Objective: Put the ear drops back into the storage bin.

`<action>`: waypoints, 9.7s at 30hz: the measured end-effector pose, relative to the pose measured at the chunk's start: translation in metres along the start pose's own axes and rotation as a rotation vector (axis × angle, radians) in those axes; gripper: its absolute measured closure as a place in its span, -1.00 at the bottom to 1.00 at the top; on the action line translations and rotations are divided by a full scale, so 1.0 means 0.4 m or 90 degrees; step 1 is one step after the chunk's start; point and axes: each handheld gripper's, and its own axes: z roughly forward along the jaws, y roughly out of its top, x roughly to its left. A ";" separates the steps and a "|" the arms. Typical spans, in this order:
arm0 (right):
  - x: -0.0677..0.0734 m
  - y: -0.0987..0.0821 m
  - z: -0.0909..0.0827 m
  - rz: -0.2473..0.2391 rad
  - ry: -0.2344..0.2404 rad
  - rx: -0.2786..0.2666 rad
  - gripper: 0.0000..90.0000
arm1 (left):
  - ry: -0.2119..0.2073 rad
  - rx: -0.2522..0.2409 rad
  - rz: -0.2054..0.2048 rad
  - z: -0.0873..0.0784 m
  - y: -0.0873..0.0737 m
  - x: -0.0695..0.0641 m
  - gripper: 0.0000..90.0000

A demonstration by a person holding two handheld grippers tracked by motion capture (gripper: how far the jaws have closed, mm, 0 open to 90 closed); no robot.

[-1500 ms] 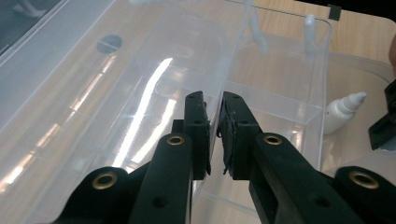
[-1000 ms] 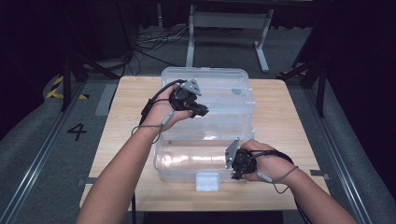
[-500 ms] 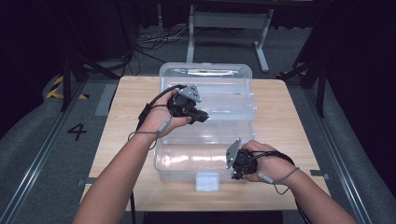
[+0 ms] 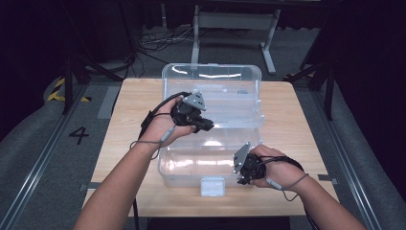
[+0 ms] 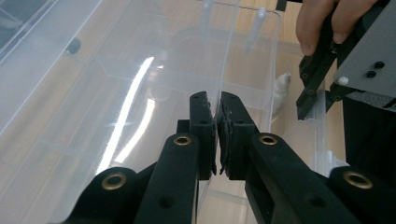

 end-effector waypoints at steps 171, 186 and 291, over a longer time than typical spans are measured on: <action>-0.084 -0.210 -0.291 0.370 -0.240 -0.607 1.00 | -0.040 0.035 0.029 0.020 -0.066 -0.129 0.91; -0.083 -0.211 -0.292 0.369 -0.236 -0.607 1.00 | -0.048 -0.023 -0.003 -0.010 -0.064 -0.126 0.93; 0.038 -0.242 -0.220 0.362 -0.192 -0.579 1.00 | 0.104 -0.078 -0.237 -0.243 -0.372 -0.146 0.96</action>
